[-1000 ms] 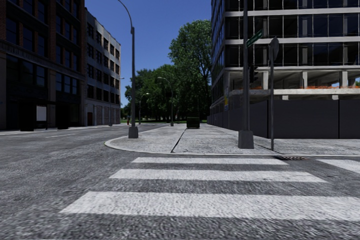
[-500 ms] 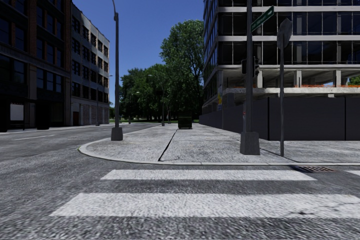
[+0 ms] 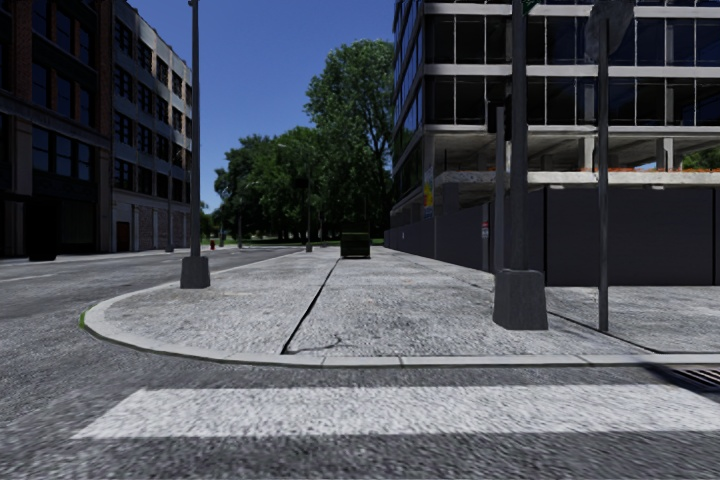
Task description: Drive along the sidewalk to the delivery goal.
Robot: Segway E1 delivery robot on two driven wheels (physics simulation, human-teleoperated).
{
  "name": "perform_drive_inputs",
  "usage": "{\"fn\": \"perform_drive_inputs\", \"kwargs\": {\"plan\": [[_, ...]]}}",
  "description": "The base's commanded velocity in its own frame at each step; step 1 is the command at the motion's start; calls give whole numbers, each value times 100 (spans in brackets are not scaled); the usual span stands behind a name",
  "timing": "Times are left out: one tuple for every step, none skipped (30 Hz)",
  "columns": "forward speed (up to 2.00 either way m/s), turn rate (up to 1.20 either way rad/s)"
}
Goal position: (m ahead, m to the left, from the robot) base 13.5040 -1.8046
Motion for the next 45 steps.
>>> {"fn": "perform_drive_inputs", "kwargs": {"plan": [[200, -23], [200, -23], [200, -23], [200, -23], [200, -23], [200, -22], [200, -4], [200, 0], [200, 0], [200, 0], [200, 0], [200, 0], [200, 0], [200, 0], [200, 0], [200, 0], [200, 0], [200, 0], [200, 0], [200, 0], [200, 0], [194, 0], [194, 0], [160, 0], [145, 0], [141, 0], [140, 0], [140, 0], [140, 0], [140, 0], [141, 0], [144, 0], [144, 0], [145, 0], [146, 0], [148, 0], [148, 0], [151, 0], [152, 0], [152, 0], [152, 0], [152, 0], [153, 0], [153, 0], [153, 0]]}}
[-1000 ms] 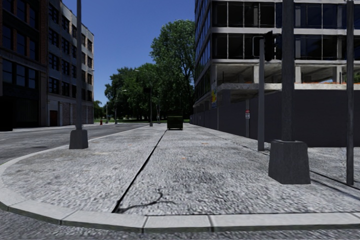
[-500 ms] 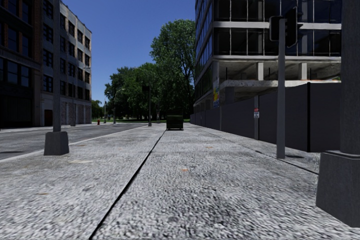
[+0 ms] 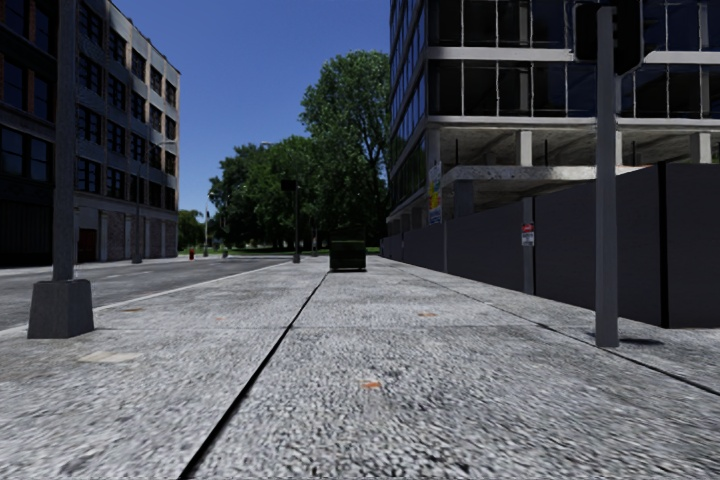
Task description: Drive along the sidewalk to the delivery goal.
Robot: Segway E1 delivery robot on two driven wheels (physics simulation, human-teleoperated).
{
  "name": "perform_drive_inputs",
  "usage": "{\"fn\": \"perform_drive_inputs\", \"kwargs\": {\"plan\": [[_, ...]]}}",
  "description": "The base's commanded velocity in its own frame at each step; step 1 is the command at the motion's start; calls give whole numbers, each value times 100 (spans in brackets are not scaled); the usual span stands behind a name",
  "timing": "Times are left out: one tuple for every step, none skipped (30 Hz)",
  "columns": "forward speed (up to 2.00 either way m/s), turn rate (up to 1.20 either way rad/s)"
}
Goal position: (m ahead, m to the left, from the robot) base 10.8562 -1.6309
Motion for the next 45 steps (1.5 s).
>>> {"fn": "perform_drive_inputs", "kwargs": {"plan": [[153, 0], [153, 0], [153, 0], [153, 0], [153, 0], [153, 0], [153, 0], [153, 0], [153, 0], [153, 0], [153, 0], [153, 0], [153, 0], [153, -10], [153, -26], [153, -26], [153, -32], [154, -34], [166, -34], [166, -34], [200, -35], [200, -39], [200, -41], [200, -41], [200, -42], [200, -42], [200, -42], [200, -42], [200, -42], [200, -42], [200, -42], [200, -42], [200, -42], [200, -42], [200, -42], [200, -42], [200, -42], [200, -42], [200, -42], [200, -42], [200, -42], [200, -42], [200, -42], [200, -42], [200, -42]]}}
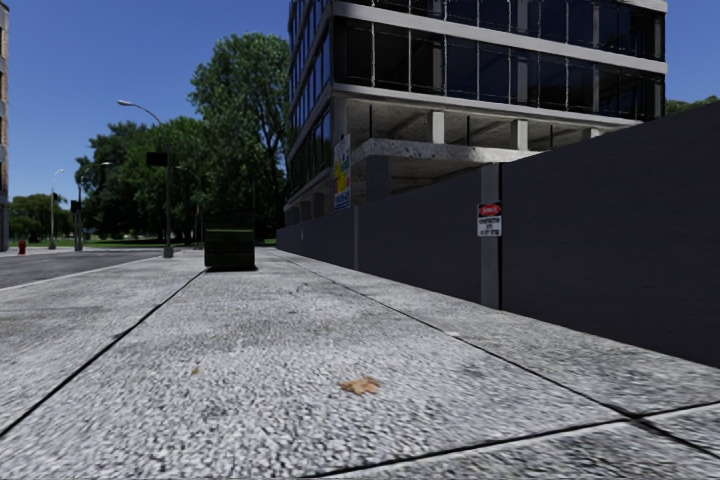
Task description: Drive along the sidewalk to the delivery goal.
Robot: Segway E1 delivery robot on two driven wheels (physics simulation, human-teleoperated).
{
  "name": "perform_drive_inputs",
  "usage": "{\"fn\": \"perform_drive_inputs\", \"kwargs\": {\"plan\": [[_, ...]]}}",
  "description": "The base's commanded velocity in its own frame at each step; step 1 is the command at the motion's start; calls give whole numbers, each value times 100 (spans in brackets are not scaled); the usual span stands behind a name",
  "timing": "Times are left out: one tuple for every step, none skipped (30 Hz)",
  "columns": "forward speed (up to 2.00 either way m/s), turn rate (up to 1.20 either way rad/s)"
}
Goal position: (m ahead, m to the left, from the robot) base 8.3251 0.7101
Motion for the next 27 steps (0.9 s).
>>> {"fn": "perform_drive_inputs", "kwargs": {"plan": [[200, -42], [200, -42], [200, -42], [200, -42], [200, -42], [200, 0], [200, 0], [200, 0], [200, 0], [200, 0], [200, 0], [200, 0], [200, 0], [200, 0], [200, 0], [200, 0], [200, 0], [200, 0], [200, 0], [200, 0], [200, 0], [200, 0], [200, 0], [200, 0], [200, 0], [200, 0], [200, 0]]}}
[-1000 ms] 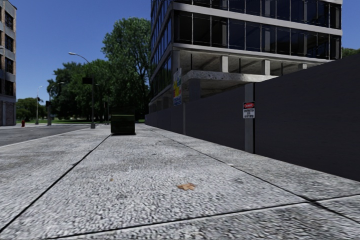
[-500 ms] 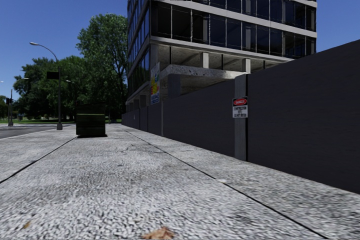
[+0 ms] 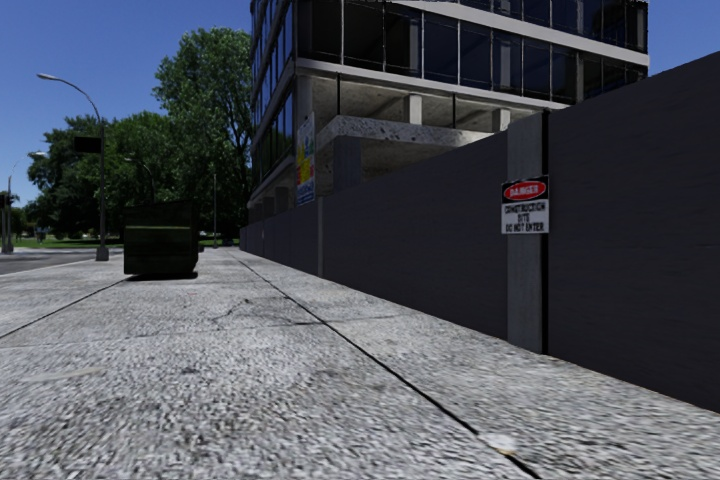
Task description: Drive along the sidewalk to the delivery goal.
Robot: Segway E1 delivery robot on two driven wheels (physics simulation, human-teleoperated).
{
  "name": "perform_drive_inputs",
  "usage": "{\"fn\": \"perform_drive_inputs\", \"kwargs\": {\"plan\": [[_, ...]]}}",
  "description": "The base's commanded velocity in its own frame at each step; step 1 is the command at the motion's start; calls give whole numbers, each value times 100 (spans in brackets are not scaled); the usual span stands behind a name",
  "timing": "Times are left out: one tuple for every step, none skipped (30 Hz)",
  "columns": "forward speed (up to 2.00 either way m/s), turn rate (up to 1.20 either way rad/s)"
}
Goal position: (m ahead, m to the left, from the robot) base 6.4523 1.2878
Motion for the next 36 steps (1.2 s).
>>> {"fn": "perform_drive_inputs", "kwargs": {"plan": [[200, 0], [200, 0], [200, 0], [200, 0], [200, 0], [200, 0], [200, 0], [200, 5], [200, 11], [200, 11], [200, 13], [200, 18], [200, 26], [199, 35], [199, 35], [188, 38], [178, 41], [175, 42], [175, 42], [173, 43], [172, 43], [171, 43], [171, 43], [171, 43], [171, 43], [171, 43], [171, 43], [171, 43], [171, 42], [171, 31], [171, 31], [171, 17], [171, 11], [171, 6], [171, 5], [171, 5]]}}
